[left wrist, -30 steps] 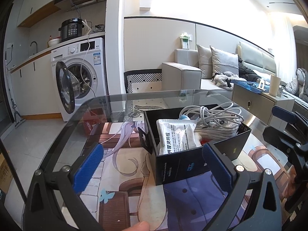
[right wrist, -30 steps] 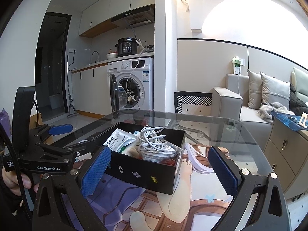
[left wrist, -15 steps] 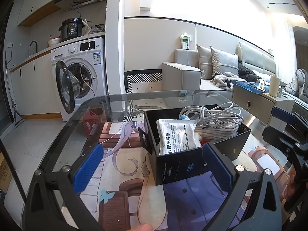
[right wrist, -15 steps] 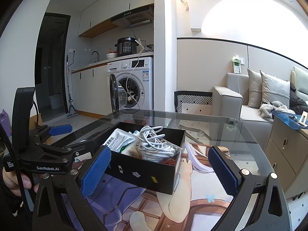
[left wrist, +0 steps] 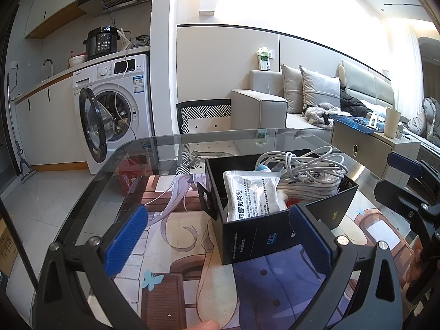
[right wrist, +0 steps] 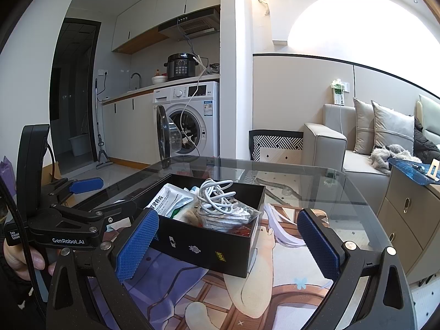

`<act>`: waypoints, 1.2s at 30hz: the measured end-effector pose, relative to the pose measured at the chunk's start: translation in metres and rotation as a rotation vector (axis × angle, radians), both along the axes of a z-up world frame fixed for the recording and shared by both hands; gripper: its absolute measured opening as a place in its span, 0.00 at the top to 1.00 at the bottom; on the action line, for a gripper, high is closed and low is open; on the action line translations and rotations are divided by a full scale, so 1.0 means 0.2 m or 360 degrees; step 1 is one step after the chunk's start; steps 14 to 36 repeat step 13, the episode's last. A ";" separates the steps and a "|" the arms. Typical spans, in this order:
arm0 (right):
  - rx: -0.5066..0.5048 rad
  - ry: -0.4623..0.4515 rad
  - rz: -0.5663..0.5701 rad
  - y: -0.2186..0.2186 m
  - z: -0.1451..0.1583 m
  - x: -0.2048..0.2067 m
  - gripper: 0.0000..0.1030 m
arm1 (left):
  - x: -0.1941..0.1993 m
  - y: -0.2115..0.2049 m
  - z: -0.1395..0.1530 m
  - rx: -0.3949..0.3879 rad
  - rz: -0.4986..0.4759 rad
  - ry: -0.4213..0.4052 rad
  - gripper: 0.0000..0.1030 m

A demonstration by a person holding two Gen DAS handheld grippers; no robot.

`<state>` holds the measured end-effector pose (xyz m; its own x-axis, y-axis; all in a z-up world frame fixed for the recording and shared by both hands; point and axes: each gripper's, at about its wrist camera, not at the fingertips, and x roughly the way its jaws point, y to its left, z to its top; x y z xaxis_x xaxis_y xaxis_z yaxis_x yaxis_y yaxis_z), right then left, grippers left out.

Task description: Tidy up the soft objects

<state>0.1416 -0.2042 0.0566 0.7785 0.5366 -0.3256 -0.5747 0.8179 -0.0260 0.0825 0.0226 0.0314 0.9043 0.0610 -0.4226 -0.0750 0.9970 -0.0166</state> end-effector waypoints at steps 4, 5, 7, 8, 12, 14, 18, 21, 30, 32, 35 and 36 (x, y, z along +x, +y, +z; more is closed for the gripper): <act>-0.0001 0.0001 0.0000 0.00 0.00 0.00 0.00 | 0.00 0.00 0.00 0.0000 0.0000 0.0001 0.00; -0.0001 0.0001 0.0000 0.00 0.00 0.00 0.00 | 0.00 0.00 0.00 0.0000 0.0001 0.0001 0.00; 0.0000 0.0000 0.0000 0.00 0.00 0.00 0.00 | 0.00 0.00 0.00 -0.0001 0.0001 0.0000 0.00; 0.0000 0.0000 0.0000 0.00 0.00 0.00 0.00 | 0.00 0.00 0.00 -0.0002 0.0000 0.0000 0.00; 0.0000 0.0001 0.0001 0.00 0.00 0.00 0.00 | 0.01 0.00 0.00 -0.0008 0.0010 0.0005 0.00; 0.0000 0.0000 0.0000 0.00 0.00 0.00 0.00 | 0.01 0.00 -0.01 -0.0012 0.0011 0.0008 0.00; 0.0000 0.0000 0.0000 0.00 0.00 0.00 0.00 | 0.01 0.00 -0.01 -0.0012 0.0011 0.0008 0.00; 0.0000 0.0000 0.0000 0.00 0.00 0.00 0.00 | 0.01 0.00 -0.01 -0.0012 0.0011 0.0008 0.00; 0.0000 0.0000 0.0000 0.00 0.00 0.00 0.00 | 0.01 0.00 -0.01 -0.0012 0.0011 0.0008 0.00; 0.0000 0.0000 0.0000 0.00 0.00 0.00 0.00 | 0.01 0.00 -0.01 -0.0012 0.0011 0.0008 0.00; 0.0000 0.0000 0.0000 0.00 0.00 0.00 0.00 | 0.01 0.00 -0.01 -0.0012 0.0011 0.0008 0.00; 0.0000 0.0000 0.0000 0.00 0.00 0.00 0.00 | 0.01 0.00 -0.01 -0.0012 0.0011 0.0008 0.00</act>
